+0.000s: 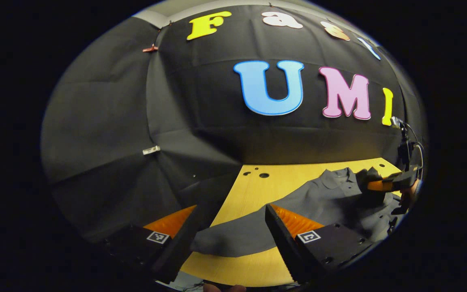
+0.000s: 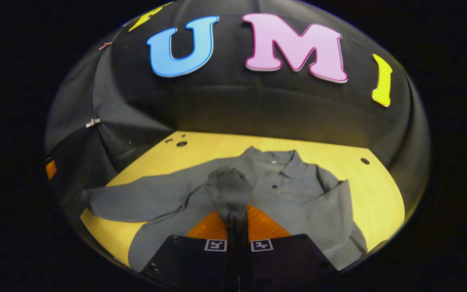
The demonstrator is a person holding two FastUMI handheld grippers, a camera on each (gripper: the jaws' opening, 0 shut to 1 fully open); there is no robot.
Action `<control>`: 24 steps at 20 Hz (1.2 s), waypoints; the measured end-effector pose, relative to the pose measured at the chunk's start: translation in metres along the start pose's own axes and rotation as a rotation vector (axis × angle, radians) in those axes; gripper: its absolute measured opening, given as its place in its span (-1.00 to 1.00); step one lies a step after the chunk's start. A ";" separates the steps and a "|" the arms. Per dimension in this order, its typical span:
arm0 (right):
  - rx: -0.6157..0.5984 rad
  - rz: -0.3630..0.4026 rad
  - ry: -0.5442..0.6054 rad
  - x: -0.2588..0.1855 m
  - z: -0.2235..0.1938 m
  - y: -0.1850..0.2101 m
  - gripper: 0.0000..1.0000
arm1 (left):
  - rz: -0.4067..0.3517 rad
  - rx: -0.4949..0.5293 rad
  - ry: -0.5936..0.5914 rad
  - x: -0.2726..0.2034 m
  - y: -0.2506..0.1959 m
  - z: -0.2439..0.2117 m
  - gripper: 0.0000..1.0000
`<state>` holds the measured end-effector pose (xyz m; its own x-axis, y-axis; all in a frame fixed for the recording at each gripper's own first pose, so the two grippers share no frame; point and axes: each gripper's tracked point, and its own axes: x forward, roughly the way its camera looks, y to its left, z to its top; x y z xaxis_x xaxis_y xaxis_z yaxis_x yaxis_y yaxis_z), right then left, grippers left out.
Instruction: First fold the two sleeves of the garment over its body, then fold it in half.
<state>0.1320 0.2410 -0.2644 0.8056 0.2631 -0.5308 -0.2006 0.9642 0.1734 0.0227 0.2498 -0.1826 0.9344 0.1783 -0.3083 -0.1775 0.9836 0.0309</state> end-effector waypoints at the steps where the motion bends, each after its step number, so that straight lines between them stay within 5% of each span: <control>1: -0.006 -0.001 0.032 0.006 -0.011 0.005 -0.87 | 0.013 -0.021 0.015 0.004 0.008 -0.006 0.97; 5: -0.011 -0.001 0.119 0.026 -0.041 0.020 -0.87 | 0.068 -0.054 0.055 0.021 0.035 -0.031 0.97; 11: 0.036 0.024 0.225 0.042 -0.073 0.035 -0.77 | 0.066 0.043 0.106 0.047 0.047 -0.068 0.97; 13: 0.061 0.059 0.261 0.042 -0.079 0.046 -0.62 | 0.055 0.032 0.143 0.052 0.046 -0.084 0.97; 15: 0.070 0.081 0.280 0.043 -0.085 0.053 -0.09 | 0.056 0.024 0.173 0.056 0.048 -0.096 0.97; 16: 0.073 0.090 0.278 0.041 -0.084 0.055 -0.01 | 0.058 0.021 0.189 0.057 0.049 -0.103 0.97; 18: 0.085 0.112 0.270 0.037 -0.080 0.059 0.01 | 0.063 0.018 0.214 0.064 0.050 -0.113 0.97; 19: 0.089 0.128 0.267 0.036 -0.077 0.061 -0.23 | 0.072 0.028 0.220 0.068 0.050 -0.117 0.98; 20: 0.095 0.145 0.264 0.032 -0.075 0.064 0.04 | 0.086 0.044 0.224 0.072 0.052 -0.120 0.98; 22: 0.119 0.185 0.250 0.023 -0.066 0.070 0.12 | 0.084 0.048 0.244 0.076 0.051 -0.130 0.97; 23: 0.136 0.209 0.238 0.017 -0.060 0.074 0.15 | 0.078 0.045 0.255 0.077 0.049 -0.133 0.98; 24: 0.147 0.230 0.229 0.011 -0.053 0.077 -0.05 | 0.075 0.045 0.265 0.079 0.047 -0.138 0.98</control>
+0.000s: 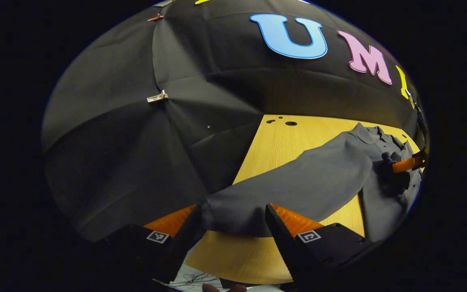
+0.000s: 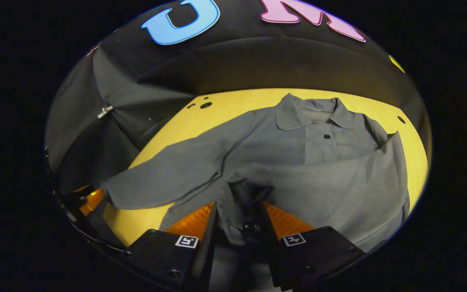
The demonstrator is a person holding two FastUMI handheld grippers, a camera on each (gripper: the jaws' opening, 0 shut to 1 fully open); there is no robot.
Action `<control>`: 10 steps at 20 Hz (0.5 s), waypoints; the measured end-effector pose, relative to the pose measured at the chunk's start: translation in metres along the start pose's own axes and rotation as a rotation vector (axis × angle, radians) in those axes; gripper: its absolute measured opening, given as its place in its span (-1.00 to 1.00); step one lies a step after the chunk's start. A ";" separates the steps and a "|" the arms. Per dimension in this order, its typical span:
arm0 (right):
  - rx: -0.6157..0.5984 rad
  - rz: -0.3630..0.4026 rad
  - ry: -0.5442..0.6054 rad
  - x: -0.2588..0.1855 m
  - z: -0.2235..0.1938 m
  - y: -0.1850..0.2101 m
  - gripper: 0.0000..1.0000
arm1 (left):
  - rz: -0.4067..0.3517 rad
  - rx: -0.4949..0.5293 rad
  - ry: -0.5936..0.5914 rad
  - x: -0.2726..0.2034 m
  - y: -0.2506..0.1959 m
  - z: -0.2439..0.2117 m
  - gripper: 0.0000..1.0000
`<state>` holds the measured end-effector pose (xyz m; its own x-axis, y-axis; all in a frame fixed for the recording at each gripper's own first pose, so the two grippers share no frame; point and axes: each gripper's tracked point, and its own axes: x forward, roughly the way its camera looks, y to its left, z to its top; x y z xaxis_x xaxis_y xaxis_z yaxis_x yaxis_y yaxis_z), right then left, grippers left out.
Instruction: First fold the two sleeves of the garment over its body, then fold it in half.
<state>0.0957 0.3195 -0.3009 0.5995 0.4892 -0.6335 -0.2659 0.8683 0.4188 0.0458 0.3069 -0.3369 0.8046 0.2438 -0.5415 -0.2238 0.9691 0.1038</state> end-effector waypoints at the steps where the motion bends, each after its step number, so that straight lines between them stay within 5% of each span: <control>1: 0.005 0.017 -0.011 -0.006 0.005 0.003 0.22 | 0.005 0.002 0.009 0.003 -0.001 -0.003 0.98; 10: 0.002 0.020 -0.091 -0.082 0.021 -0.019 0.24 | 0.036 -0.015 0.109 0.038 -0.005 -0.030 0.94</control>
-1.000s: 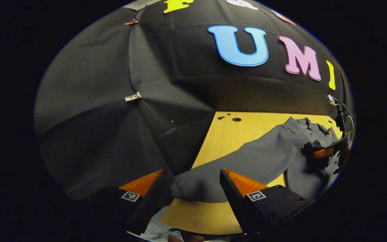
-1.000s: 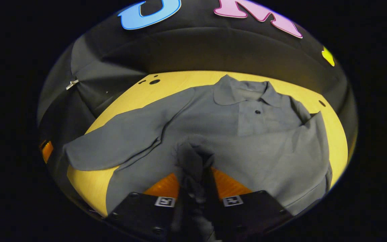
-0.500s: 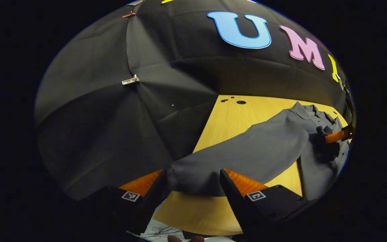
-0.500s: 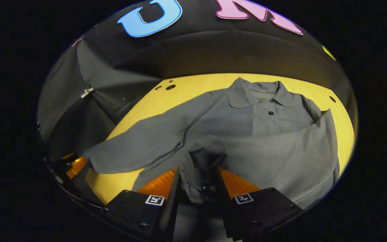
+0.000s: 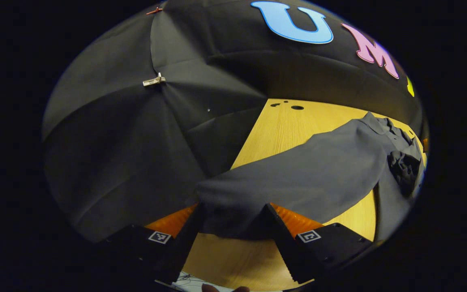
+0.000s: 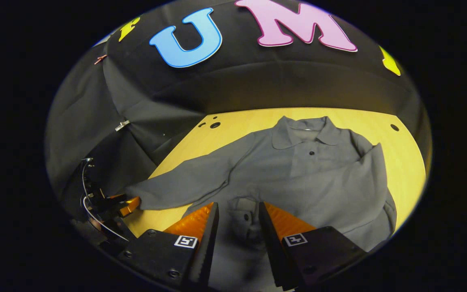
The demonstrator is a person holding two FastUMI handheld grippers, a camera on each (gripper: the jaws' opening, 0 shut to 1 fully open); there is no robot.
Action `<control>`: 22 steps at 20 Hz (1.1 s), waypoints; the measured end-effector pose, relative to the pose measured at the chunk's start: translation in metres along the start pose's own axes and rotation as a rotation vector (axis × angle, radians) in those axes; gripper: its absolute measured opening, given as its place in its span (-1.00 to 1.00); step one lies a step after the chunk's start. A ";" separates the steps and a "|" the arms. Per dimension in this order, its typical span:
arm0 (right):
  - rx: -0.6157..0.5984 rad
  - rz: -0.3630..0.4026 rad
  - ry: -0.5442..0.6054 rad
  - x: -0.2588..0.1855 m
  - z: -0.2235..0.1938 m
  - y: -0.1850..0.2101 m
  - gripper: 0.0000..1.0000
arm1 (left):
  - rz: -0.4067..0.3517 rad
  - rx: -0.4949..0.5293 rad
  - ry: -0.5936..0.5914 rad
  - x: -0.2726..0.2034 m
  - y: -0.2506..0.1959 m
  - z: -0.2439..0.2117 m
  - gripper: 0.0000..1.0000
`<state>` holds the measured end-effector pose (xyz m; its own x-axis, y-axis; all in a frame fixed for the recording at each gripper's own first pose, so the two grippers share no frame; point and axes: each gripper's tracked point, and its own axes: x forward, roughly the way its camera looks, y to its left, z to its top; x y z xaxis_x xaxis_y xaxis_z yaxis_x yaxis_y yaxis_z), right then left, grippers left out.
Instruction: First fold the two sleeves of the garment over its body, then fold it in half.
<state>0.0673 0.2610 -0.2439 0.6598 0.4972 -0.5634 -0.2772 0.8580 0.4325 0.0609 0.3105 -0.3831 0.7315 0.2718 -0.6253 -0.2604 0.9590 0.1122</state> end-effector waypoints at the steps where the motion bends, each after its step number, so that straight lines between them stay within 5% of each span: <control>1: 0.007 -0.012 -0.002 -0.007 -0.002 -0.007 0.24 | 0.000 0.001 0.029 0.005 0.000 -0.007 0.93; 7: 0.045 -0.071 0.001 -0.039 -0.021 -0.046 0.24 | -0.064 -0.058 0.046 0.003 -0.017 -0.013 0.62; 11: 0.070 -0.095 -0.012 -0.052 -0.024 -0.069 0.24 | -0.064 0.016 0.079 0.008 -0.027 -0.009 -0.56; 12: 0.072 -0.098 -0.019 -0.056 -0.021 -0.074 0.24 | -0.059 0.013 0.082 0.007 -0.026 -0.005 -0.71; 18: 0.084 -0.131 -0.057 -0.081 -0.013 -0.115 0.24 | -0.040 -0.031 -0.064 -0.035 -0.035 0.066 -0.79; 22: 0.108 -0.166 -0.059 -0.093 -0.020 -0.145 0.24 | -0.140 0.046 -0.168 -0.077 -0.087 0.119 -0.80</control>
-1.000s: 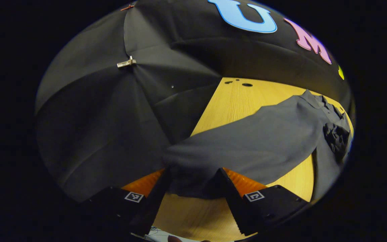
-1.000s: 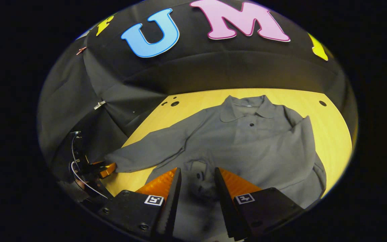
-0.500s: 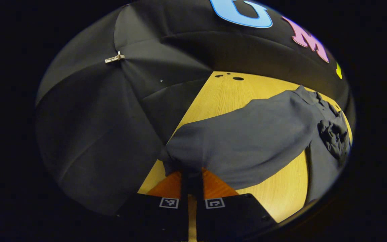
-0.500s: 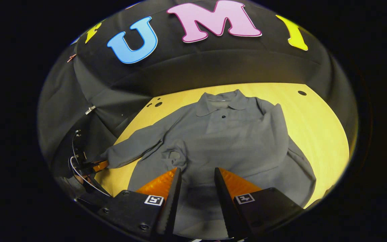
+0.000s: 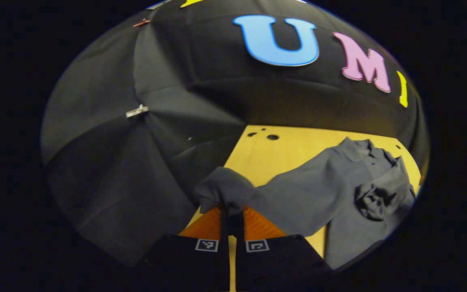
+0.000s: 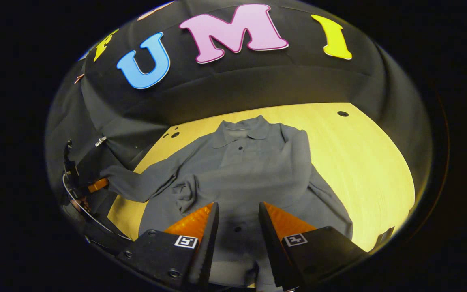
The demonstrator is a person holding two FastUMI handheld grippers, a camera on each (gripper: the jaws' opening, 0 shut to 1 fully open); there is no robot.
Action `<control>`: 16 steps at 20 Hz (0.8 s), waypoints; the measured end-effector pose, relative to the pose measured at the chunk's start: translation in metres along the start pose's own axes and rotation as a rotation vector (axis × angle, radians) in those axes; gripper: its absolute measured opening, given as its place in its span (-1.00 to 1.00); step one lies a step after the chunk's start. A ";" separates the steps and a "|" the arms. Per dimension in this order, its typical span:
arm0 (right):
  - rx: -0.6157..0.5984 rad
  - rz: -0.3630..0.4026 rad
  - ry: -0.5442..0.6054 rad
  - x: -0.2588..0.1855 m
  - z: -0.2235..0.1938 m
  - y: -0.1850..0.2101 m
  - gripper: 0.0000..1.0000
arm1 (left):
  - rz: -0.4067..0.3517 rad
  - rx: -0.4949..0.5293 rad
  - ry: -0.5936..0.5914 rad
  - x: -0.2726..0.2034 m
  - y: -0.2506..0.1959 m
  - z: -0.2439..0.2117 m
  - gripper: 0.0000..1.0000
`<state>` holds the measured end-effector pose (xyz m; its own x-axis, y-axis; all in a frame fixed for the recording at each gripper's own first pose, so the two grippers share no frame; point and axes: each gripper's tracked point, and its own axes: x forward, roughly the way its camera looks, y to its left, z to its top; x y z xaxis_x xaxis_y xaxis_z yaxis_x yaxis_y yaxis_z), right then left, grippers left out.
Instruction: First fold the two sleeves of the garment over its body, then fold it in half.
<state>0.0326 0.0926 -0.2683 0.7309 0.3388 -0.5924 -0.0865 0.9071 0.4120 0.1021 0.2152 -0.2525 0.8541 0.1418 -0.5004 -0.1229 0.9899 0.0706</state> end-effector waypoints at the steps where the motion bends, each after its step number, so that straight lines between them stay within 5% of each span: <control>1: 0.010 -0.006 0.000 -0.001 0.000 -0.006 0.24 | -0.039 0.012 -0.018 -0.006 -0.019 0.015 -0.79; 8: 0.017 -0.045 -0.006 -0.010 -0.002 -0.048 0.24 | -0.236 0.091 -0.131 -0.037 -0.152 0.078 -0.80; 16: 0.072 -0.080 -0.015 -0.025 -0.006 -0.098 0.24 | -0.446 0.152 -0.110 -0.058 -0.292 0.073 -0.80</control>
<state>0.0189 -0.0034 -0.2975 0.7435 0.2620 -0.6153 0.0211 0.9104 0.4132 0.1252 -0.0823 -0.1811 0.8561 -0.3052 -0.4171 0.3356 0.9420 -0.0006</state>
